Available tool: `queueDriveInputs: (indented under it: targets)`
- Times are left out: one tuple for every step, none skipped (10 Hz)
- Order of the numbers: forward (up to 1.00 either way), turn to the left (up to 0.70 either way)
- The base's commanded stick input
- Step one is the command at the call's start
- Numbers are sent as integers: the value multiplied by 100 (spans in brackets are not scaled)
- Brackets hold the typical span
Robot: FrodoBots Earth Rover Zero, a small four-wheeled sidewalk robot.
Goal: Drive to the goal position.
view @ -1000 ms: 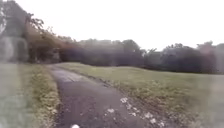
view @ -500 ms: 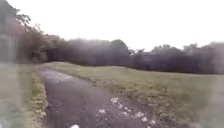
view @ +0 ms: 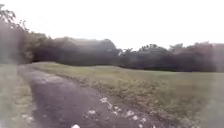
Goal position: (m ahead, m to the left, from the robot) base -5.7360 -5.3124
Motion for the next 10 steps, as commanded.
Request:
queueDriveInputs:
  targets:
    - [0, -85]
    - [0, -85]
    - [0, -85]
    - [0, -85]
    - [0, -85]
    - [0, -85]
    - [0, -85]
    - [0, -85]
    - [0, -85]
    - [0, -85]
